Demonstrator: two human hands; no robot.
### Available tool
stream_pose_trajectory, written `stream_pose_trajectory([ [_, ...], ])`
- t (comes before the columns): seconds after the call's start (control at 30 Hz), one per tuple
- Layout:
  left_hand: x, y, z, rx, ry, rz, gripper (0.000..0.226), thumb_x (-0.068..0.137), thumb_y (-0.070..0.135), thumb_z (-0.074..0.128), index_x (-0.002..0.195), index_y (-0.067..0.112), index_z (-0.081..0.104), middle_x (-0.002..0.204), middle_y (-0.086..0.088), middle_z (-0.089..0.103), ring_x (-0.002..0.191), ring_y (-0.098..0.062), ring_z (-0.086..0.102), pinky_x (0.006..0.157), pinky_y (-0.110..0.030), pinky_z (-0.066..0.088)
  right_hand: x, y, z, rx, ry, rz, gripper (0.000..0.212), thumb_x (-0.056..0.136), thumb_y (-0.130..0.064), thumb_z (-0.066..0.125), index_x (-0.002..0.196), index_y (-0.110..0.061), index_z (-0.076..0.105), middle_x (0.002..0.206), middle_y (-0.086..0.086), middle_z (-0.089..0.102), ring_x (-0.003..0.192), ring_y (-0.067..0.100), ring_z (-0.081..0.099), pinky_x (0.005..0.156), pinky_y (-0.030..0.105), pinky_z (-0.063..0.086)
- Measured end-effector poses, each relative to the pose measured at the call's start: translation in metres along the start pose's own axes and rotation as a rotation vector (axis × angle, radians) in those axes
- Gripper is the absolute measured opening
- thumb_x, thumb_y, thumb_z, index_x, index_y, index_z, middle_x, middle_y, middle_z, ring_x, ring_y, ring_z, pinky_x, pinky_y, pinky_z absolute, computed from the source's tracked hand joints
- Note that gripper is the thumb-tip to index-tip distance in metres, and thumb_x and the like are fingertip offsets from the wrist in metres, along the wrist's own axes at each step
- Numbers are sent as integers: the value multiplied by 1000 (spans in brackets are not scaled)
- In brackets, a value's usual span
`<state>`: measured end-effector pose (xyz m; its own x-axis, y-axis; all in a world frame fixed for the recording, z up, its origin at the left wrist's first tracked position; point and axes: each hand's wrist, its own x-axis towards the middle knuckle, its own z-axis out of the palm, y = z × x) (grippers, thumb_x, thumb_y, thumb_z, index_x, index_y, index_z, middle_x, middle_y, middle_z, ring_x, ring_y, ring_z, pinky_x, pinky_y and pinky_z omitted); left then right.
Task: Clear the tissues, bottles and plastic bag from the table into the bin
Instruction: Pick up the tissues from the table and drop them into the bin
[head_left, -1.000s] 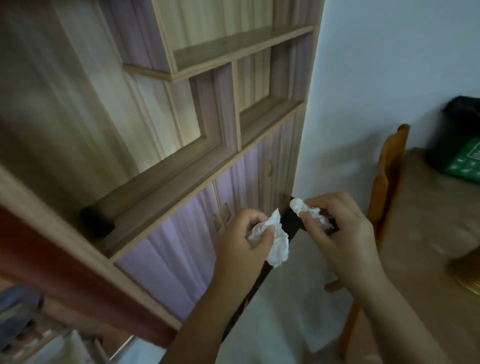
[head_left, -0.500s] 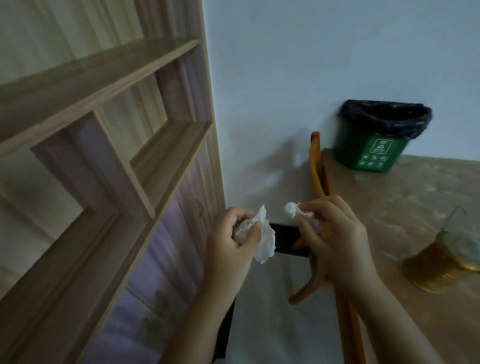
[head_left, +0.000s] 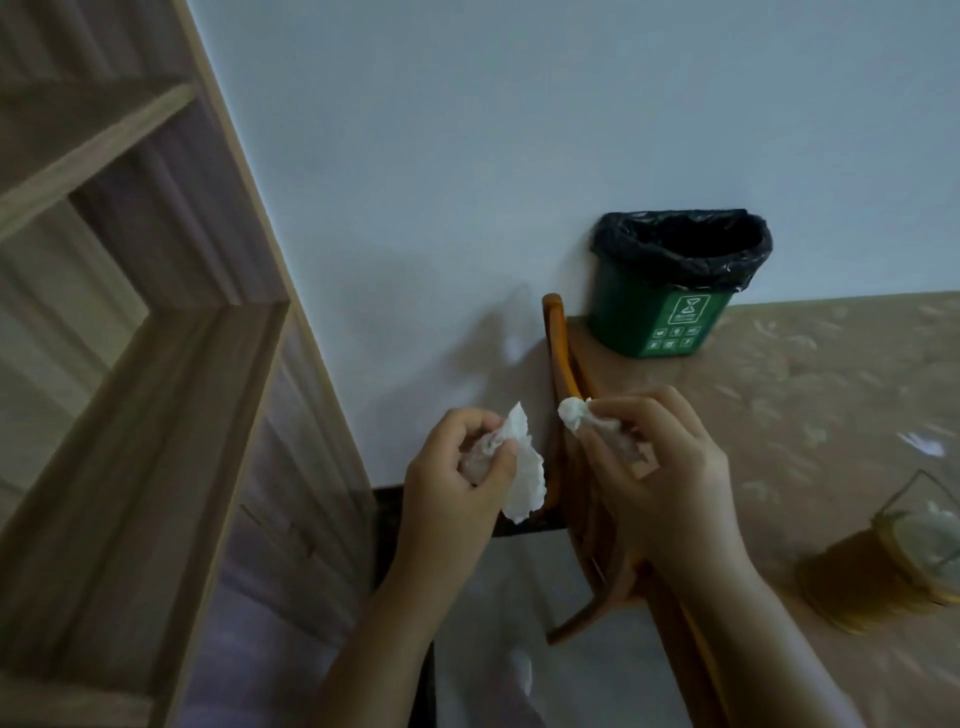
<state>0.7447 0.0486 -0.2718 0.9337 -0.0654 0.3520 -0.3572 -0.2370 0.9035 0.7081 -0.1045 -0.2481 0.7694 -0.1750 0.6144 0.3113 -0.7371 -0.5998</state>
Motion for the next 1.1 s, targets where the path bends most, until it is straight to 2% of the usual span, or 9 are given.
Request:
stream_pose_trajectory([
  [0.1, 46, -14, 19, -15, -40, 14, 26, 82, 10, 65, 83, 32, 52, 78, 15, 58, 72, 5, 57, 56, -6, 42, 33, 33, 17, -17, 30, 31, 14, 77, -13, 70, 89, -7, 66, 90, -5, 53, 84, -4, 51, 71, 10, 43],
  [0.2, 97, -21, 45, -18, -107, 27, 26, 82, 13, 65, 85, 32, 50, 83, 16, 57, 78, 5, 58, 58, -7, 44, 70, 68, 27, -12, 60, 69, 17, 78, -20, 64, 90, -8, 65, 92, -5, 55, 85, 1, 54, 69, 19, 48],
  [0.33, 157, -27, 85, -46, -231, -33, 18, 82, 21, 64, 85, 31, 50, 86, 13, 59, 79, -4, 59, 56, -10, 45, 116, 111, 29, -58, 103, 104, 17, 79, -21, 62, 91, -9, 65, 90, -5, 53, 85, -4, 52, 72, 10, 44],
  [0.47, 202, -36, 124, -74, -280, -29, 18, 83, 19, 64, 83, 30, 50, 83, 13, 57, 76, 2, 56, 54, -9, 42, 148, 149, 26, -101, 166, 138, 24, 79, -29, 58, 90, -8, 65, 86, -4, 54, 83, -2, 51, 70, 9, 42],
  [0.63, 246, -51, 161, -101, -366, -28, 13, 80, 27, 64, 80, 31, 52, 76, 18, 60, 69, 1, 56, 54, -9, 41, 168, 187, 22, -166, 227, 245, 12, 76, -10, 69, 88, -8, 65, 83, -2, 56, 80, 2, 52, 68, 11, 43],
  [0.7, 267, -57, 176, -98, -370, -4, 11, 78, 30, 62, 78, 32, 52, 75, 24, 59, 69, 1, 56, 54, -9, 42, 176, 201, 22, -193, 256, 289, 11, 75, -8, 70, 86, -9, 66, 81, -5, 55, 79, 1, 52, 68, 11, 43],
  [0.83, 307, -64, 205, -84, -437, 68, 18, 83, 18, 64, 82, 31, 51, 77, 15, 59, 72, 3, 56, 54, -8, 42, 197, 224, 24, -224, 331, 344, 8, 76, -14, 67, 83, -11, 66, 80, -4, 57, 77, -1, 53, 67, 9, 42],
  [0.97, 352, -63, 236, -82, -510, 143, 27, 83, 14, 64, 80, 36, 49, 78, 16, 57, 73, 6, 55, 56, -6, 41, 229, 248, 26, -321, 365, 377, 10, 75, -6, 72, 83, -7, 66, 80, -2, 56, 77, 1, 52, 66, 10, 41],
  [1.1, 392, -66, 267, -76, -615, 234, 26, 83, 20, 63, 82, 39, 45, 84, 15, 57, 79, -5, 58, 61, -8, 45, 262, 273, 29, -392, 405, 386, 7, 79, -13, 68, 81, -7, 64, 80, -3, 56, 74, 3, 51, 63, 8, 39],
])
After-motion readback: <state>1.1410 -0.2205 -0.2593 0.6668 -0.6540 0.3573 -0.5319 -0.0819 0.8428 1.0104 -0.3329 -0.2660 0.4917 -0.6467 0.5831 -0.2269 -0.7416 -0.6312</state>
